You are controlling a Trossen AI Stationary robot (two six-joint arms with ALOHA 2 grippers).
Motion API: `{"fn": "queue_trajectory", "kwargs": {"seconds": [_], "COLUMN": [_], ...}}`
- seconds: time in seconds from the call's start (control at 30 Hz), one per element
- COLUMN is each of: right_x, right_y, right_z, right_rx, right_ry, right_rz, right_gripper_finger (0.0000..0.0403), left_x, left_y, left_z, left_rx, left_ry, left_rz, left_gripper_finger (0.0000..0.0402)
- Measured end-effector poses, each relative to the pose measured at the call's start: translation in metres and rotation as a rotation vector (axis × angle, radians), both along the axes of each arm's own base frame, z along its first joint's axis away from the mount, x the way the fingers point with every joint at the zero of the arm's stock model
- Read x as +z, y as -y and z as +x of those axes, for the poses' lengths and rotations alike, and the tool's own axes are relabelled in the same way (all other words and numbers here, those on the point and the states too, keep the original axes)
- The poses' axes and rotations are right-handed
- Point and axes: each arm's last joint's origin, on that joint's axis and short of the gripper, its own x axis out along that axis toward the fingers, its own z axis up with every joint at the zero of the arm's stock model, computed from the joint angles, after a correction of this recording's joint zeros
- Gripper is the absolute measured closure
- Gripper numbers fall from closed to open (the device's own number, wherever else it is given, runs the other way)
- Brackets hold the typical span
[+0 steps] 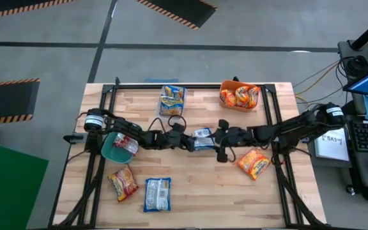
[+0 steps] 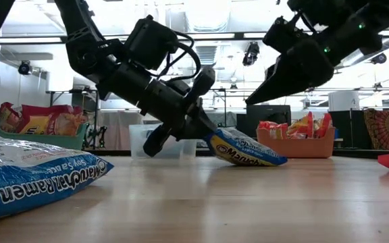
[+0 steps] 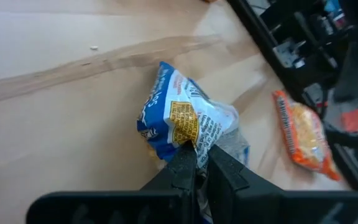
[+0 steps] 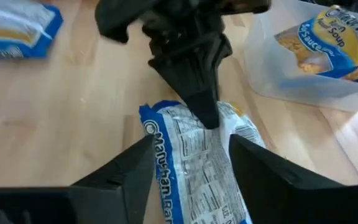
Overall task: Sort Maruchan noodles
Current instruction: Put the blue noodle pack into the transparent bin
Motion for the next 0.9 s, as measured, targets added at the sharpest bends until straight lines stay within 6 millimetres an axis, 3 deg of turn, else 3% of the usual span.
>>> {"fn": "queue_trajectory", "kwargs": {"seconds": [0.3, 0.5, 0.9], "right_x": [-0.008, -0.035, -0.075], "right_y": [-0.027, -0.038, -0.046], "right_z": [0.009, 0.012, 0.031], "right_rx": [-0.029, -0.103, -0.285], "right_ry": [-0.084, -0.149, -0.081], "right_rz": [-0.142, -0.154, -0.192], "right_gripper_finger": [0.0183, 0.0183, 0.0183], "left_x": [0.004, 0.007, 0.008], "left_y": [-0.001, -0.002, -0.002], "left_z": [0.002, 0.003, 0.003], "left_rx": [0.01, 0.021, 0.053], "left_ry": [0.058, 0.1, 0.13], "left_rz": [-0.044, -0.063, -0.111], "left_gripper_finger": [0.0398, 0.0398, 0.0398]}}
